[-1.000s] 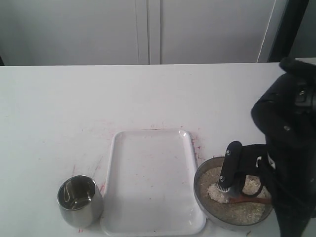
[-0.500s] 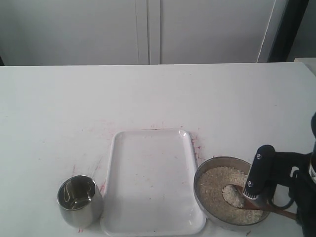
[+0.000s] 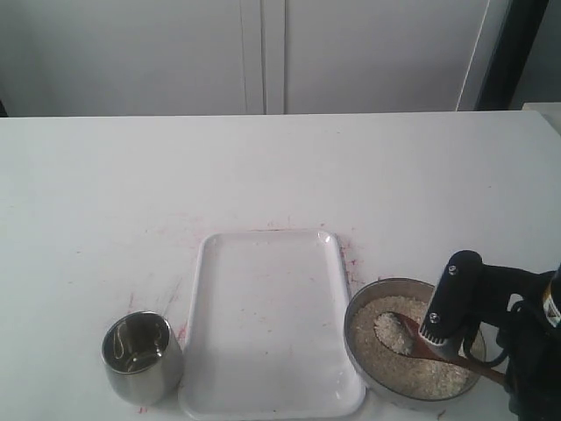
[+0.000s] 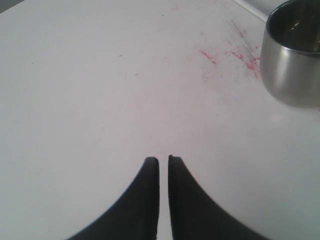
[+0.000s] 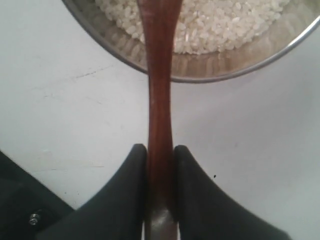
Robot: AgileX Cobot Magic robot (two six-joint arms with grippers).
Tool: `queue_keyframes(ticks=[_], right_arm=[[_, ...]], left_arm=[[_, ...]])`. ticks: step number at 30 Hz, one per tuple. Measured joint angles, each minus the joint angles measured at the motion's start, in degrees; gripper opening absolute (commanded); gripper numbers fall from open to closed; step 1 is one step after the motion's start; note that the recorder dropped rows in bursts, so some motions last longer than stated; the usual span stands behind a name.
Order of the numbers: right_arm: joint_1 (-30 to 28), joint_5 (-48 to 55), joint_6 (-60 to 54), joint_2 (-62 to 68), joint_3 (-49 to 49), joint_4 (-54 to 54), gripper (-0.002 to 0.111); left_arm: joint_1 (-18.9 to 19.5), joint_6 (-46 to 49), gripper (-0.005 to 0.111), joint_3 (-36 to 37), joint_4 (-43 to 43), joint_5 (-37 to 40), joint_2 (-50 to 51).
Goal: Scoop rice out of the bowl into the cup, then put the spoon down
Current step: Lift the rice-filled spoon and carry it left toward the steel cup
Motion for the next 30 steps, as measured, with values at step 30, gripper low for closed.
queue_keyframes(ticks=[30], right_arm=[[15.63, 10.37, 4.86, 13.71, -27.71, 0.72, 0.0]], left_arm=[[0.0, 0.0, 0.014, 0.0, 0.0, 0.0, 0.0]])
